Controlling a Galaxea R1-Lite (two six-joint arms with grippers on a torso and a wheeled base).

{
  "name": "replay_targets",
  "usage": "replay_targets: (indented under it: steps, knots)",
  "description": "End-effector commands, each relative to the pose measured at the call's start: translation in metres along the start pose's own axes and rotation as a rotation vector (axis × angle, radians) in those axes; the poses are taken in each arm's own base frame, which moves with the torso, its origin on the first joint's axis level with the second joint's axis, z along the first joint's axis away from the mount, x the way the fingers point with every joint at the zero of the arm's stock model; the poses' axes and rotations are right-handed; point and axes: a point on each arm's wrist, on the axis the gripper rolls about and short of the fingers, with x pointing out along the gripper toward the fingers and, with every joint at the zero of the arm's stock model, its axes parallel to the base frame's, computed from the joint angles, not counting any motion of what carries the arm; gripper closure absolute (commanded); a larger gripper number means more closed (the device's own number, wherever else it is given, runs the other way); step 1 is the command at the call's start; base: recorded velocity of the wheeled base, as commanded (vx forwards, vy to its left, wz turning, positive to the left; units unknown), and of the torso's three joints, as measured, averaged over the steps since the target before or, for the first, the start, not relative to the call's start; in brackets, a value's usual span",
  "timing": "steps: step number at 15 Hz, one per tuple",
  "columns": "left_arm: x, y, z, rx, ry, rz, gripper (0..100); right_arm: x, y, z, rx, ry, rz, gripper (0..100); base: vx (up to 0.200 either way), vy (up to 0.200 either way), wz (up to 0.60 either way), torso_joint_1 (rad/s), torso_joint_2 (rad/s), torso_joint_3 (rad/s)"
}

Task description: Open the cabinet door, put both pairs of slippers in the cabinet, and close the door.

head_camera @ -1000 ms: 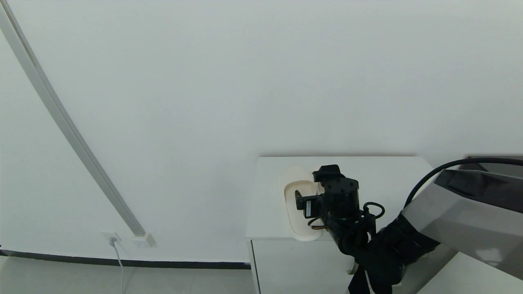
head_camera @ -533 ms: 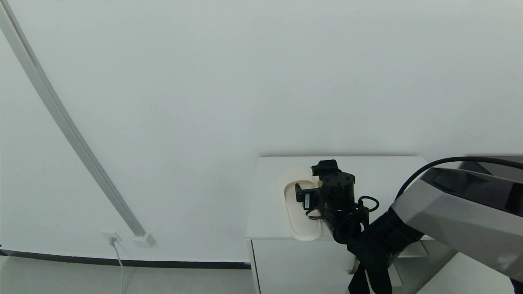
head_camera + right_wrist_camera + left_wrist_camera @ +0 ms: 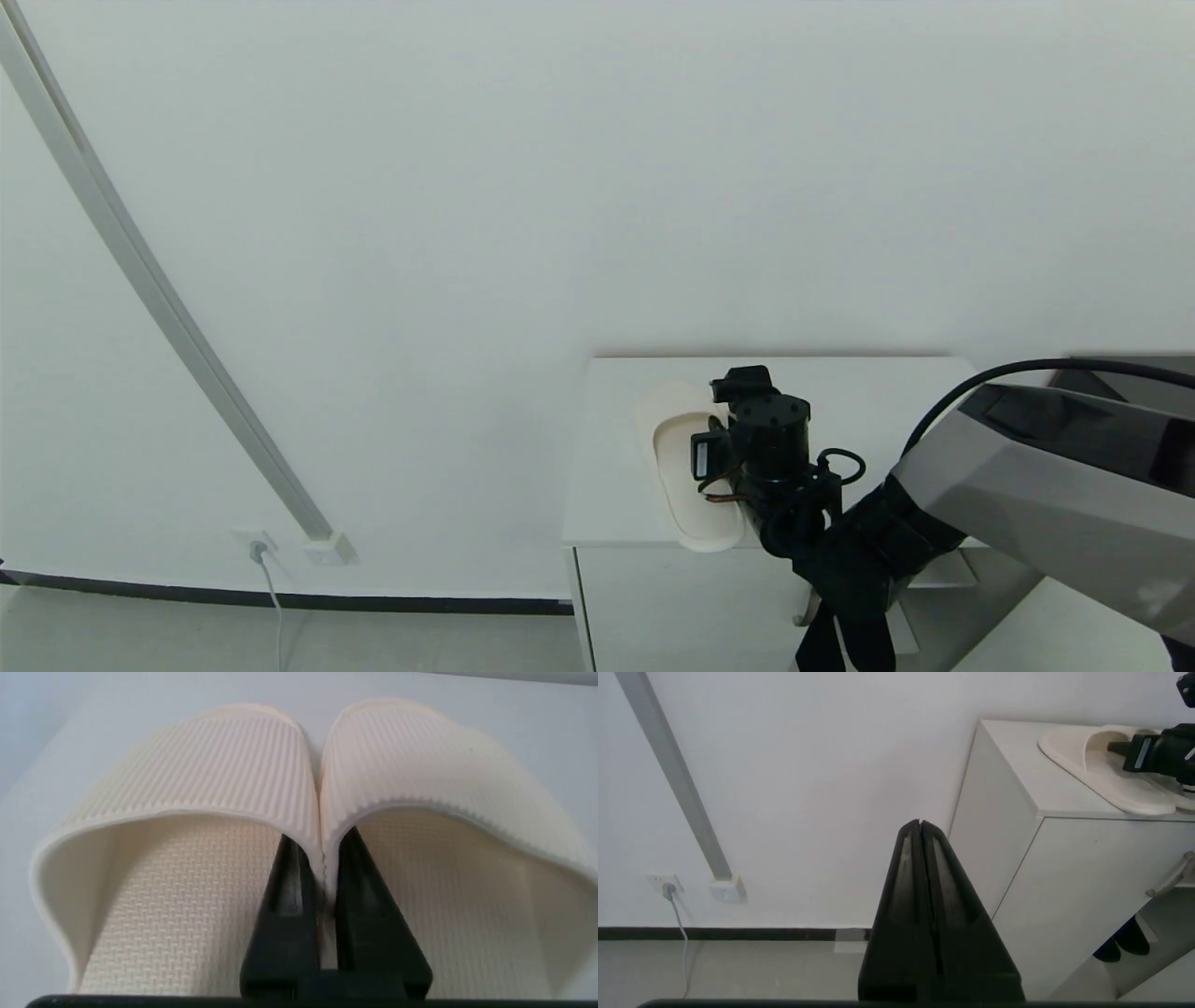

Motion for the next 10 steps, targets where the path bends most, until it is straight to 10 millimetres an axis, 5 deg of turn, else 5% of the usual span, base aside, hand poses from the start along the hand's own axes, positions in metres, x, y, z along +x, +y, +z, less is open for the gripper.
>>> replay_targets:
  steps: [1,4,10]
  knots:
    - [0.000,0.000,0.000,-0.001,0.000,0.000,100,0.000,0.000,0.000,0.001,-0.001,0.001,100,0.000,0.000,0.00,0.000,0.00,0.000]
    - [0.000,0.000,0.000,-0.001,0.000,0.000,100,-0.005,-0.001,0.008,0.007,-0.012,0.002,100,0.000,0.000,0.00,0.000,0.00,0.000]
    - [0.000,0.000,0.000,-0.001,0.000,0.000,100,-0.097,-0.028,0.059,-0.014,-0.030,0.266,100,0.000,0.000,0.00,0.000,0.00,0.000]
